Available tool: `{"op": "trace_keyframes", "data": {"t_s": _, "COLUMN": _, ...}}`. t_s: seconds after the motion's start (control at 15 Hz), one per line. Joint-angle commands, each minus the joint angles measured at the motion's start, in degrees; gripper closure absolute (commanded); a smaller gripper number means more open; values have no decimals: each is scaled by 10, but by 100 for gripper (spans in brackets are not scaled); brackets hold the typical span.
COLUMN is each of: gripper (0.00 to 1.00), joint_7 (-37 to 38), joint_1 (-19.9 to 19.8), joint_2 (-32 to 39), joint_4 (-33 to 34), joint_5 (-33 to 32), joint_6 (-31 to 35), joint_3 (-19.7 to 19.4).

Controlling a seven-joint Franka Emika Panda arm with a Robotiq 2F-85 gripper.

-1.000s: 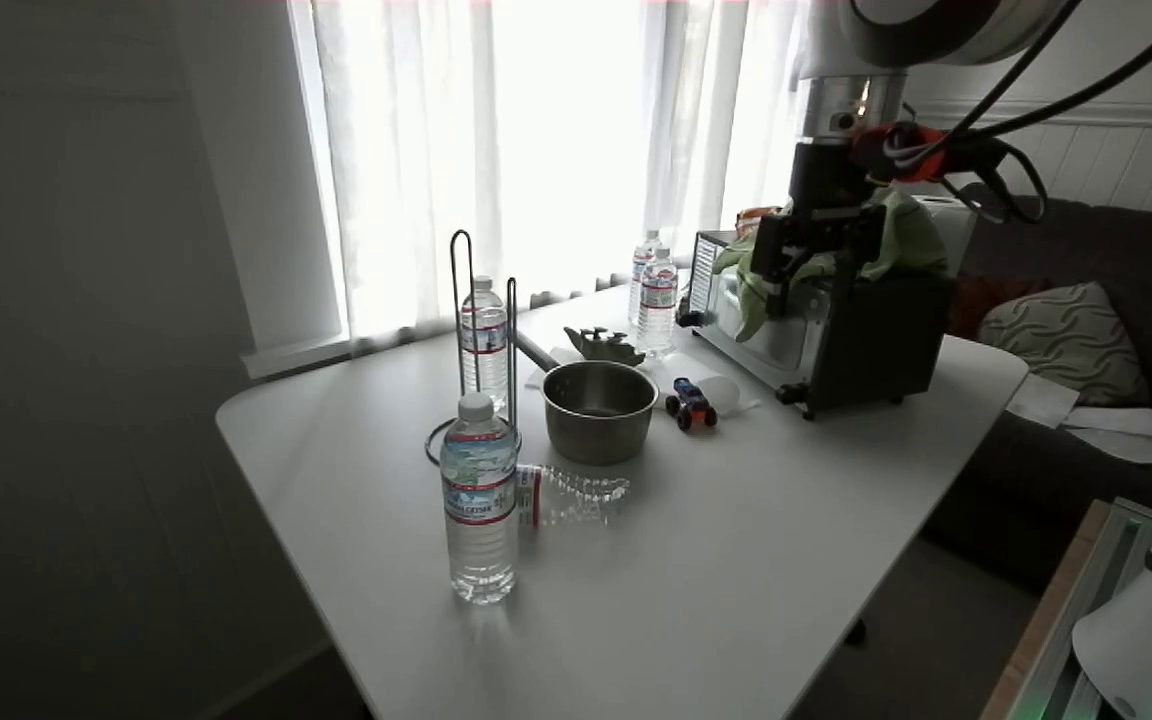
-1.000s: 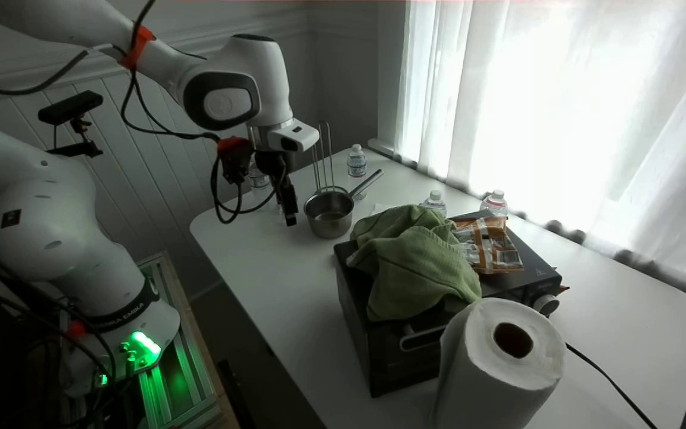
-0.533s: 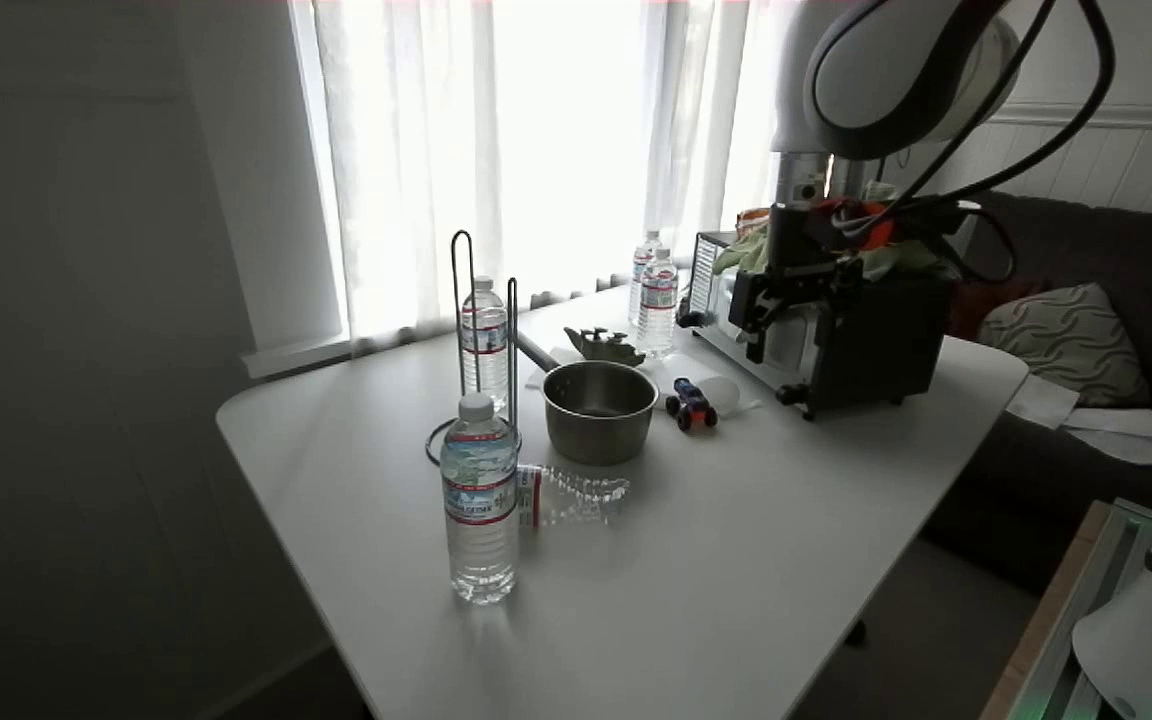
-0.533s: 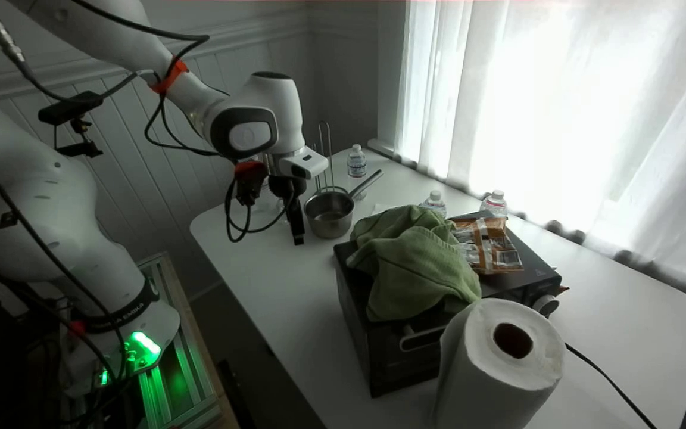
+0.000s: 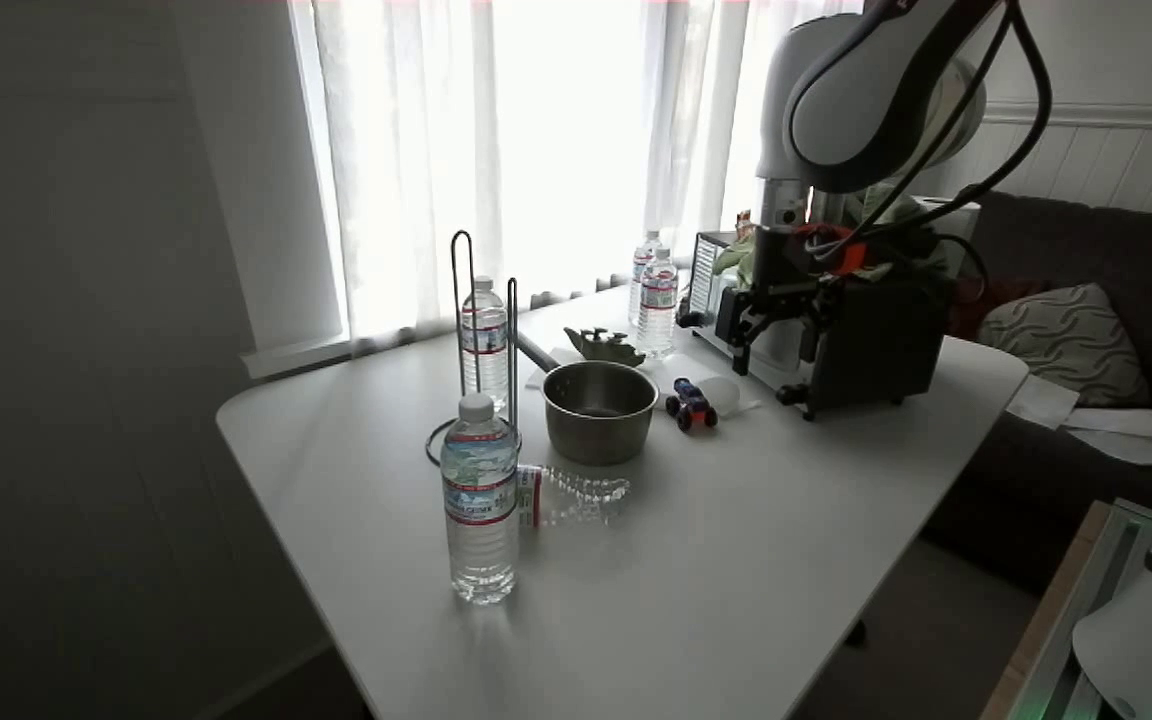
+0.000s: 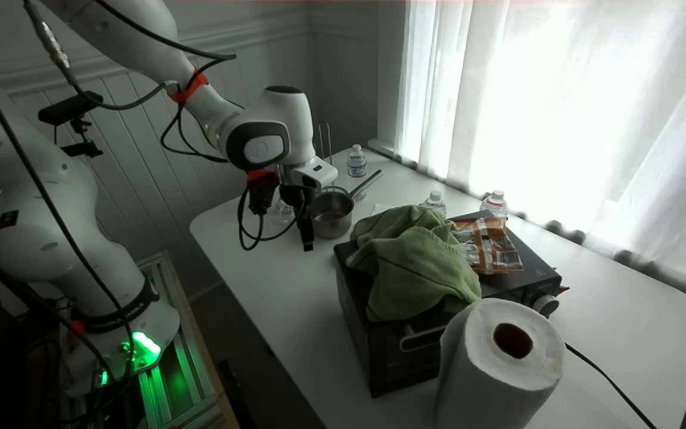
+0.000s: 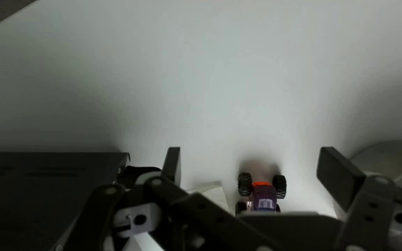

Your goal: Put the toy car in the pot

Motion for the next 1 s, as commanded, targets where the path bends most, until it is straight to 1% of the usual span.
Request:
{"op": "trace_keyframes", "data": {"t_s": 0.0, "gripper": 0, "joint_7": 23, "joint_1": 9, "joint_2": 18, "joint_4": 13, "joint_5": 4, "joint_6": 5, "joint_3": -9}}
{"op": "trace_keyframes", "data": {"t_s": 0.2, "gripper": 0, "joint_7": 57, "joint_1": 11, "joint_2": 54, "joint_4": 35, "joint_5": 6, "joint_6": 24, "joint_3": -10}}
{"op": "trace_keyframes", "data": {"t_s": 0.33, "gripper": 0, "joint_7": 88, "joint_1": 11, "joint_2": 82, "joint_4": 48, "joint_5": -14, "joint_6": 52, "joint_3": -15}}
{"op": "trace_keyframes", "data": {"t_s": 0.47, "gripper": 0, "joint_7": 104, "joint_1": 16, "joint_2": 109, "joint_4": 63, "joint_5": -19, "joint_6": 69, "joint_3": -25}}
{"op": "trace_keyframes", "data": {"t_s": 0.53, "gripper": 0, "joint_7": 107, "joint_1": 21, "joint_2": 122, "joint_4": 71, "joint_5": -20, "joint_6": 76, "joint_3": -33}}
{"op": "trace_keyframes", "data": {"t_s": 0.93, "gripper": 0, "joint_7": 80, "joint_1": 48, "joint_2": 185, "joint_4": 106, "joint_5": 25, "joint_6": 123, "joint_3": -64}}
